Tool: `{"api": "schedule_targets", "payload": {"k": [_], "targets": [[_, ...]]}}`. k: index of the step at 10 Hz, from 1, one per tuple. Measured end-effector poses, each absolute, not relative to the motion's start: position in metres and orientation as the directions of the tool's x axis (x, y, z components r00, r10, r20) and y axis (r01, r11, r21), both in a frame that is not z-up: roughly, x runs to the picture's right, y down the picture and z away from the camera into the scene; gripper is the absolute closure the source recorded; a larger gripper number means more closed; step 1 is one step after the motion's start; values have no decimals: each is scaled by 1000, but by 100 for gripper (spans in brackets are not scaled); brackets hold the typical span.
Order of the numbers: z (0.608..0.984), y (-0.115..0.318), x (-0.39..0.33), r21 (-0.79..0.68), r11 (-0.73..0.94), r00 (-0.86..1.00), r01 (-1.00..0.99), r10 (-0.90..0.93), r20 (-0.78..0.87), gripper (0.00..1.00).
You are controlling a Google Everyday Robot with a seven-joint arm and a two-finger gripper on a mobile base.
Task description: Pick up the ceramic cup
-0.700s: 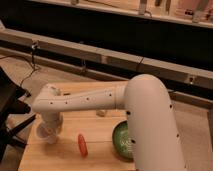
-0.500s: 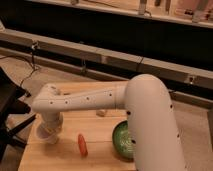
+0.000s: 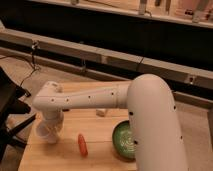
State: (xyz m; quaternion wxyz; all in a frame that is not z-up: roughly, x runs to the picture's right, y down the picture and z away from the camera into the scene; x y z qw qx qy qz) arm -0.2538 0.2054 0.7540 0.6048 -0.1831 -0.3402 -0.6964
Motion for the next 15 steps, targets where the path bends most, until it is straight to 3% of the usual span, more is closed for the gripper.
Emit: {"api": "schedule_targets", "payload": {"k": [15], "targets": [[742,177,-245,273,-38,-216,961,-718,662,87]]}}
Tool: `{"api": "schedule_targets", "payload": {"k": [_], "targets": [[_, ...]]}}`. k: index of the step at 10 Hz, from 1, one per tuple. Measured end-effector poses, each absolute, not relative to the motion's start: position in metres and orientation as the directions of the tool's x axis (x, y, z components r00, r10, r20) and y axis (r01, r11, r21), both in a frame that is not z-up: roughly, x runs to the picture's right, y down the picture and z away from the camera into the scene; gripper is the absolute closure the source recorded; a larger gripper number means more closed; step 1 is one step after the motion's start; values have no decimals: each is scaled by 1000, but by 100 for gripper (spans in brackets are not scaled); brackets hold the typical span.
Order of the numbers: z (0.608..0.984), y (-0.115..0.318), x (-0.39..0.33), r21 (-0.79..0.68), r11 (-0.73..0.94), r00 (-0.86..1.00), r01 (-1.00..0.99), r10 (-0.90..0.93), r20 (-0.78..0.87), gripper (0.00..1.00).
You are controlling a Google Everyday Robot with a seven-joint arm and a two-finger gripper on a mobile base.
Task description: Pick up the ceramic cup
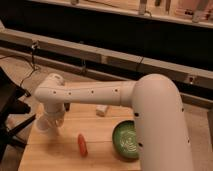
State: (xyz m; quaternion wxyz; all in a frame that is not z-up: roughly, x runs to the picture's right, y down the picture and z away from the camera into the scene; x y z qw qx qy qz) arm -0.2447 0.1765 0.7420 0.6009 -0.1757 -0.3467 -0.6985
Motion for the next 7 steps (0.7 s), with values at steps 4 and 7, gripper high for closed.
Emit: {"api": "schedule_targets", "payload": {"k": [4,7], "targets": [[738,167,-244,277,-36,-218,960,-719,661,87],[735,161,-242,280,-37,-220,959,-719,659,87]]}}
